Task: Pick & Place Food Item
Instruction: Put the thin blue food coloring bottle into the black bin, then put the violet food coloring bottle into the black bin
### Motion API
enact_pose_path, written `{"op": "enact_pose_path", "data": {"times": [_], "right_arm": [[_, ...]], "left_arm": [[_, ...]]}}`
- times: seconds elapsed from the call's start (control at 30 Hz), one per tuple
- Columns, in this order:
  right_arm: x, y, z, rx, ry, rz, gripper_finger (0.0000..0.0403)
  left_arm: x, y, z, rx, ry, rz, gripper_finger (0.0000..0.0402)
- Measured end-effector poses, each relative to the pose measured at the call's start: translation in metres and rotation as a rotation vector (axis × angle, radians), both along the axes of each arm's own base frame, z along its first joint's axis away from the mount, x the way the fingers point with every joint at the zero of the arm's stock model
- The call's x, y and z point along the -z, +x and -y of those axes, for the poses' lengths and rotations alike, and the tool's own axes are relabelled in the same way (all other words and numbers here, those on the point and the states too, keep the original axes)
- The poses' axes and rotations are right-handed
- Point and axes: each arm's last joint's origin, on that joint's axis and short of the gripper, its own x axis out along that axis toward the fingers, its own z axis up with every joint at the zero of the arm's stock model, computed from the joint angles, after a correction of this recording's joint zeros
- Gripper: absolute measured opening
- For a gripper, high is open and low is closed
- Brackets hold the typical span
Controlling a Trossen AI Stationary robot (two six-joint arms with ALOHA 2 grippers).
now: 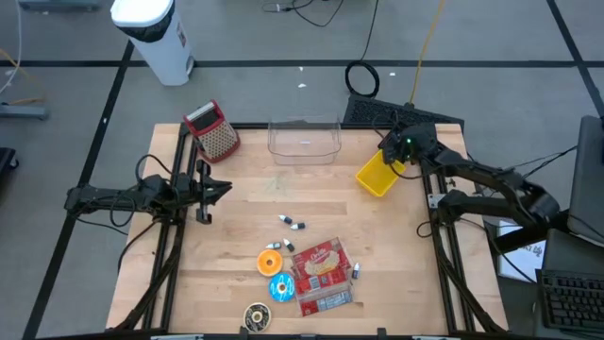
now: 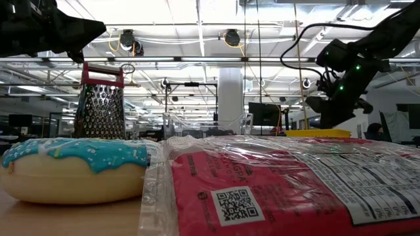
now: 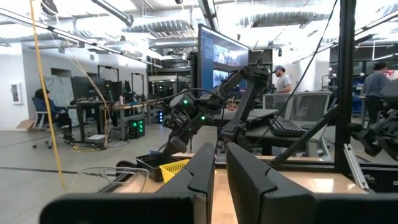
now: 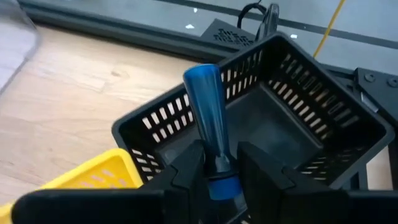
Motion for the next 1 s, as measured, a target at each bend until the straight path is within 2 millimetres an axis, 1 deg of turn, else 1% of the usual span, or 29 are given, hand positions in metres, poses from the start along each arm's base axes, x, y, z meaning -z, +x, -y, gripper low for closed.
{"op": "enact_pose_path", "data": {"times": [0.17, 0.4, 0.53, 0.73, 0.9, 1.0], "right_arm": [[0.004, 0.001, 0.001, 0.001, 0.016, -0.014, 0.0083], [0.004, 0.0, 0.001, 0.024, 0.007, -0.024, 0.009], [0.004, -0.001, 0.002, 0.06, -0.015, -0.055, 0.011], [0.003, -0.001, 0.002, 0.058, -0.016, -0.055, 0.0148], [0.0, 0.001, 0.004, 0.017, -0.061, -0.062, 0.0179], [-0.009, 0.006, 0.004, -0.056, -0.114, 0.016, 0.0189]], "left_arm": [[0.0, 0.0, 0.0, 0.0, -0.001, 0.0, 0.0042], [0.0, 0.0, 0.0, 0.001, -0.005, 0.001, 0.0042], [0.0, 0.0, 0.0, 0.008, -0.031, 0.004, 0.0042], [0.0, 0.0, 0.0, 0.015, -0.054, 0.006, 0.0042], [0.0, 0.0, 0.0, 0.014, -0.049, 0.006, 0.0042], [0.0, 0.0, 0.0, 0.013, -0.047, 0.006, 0.0042]]}}
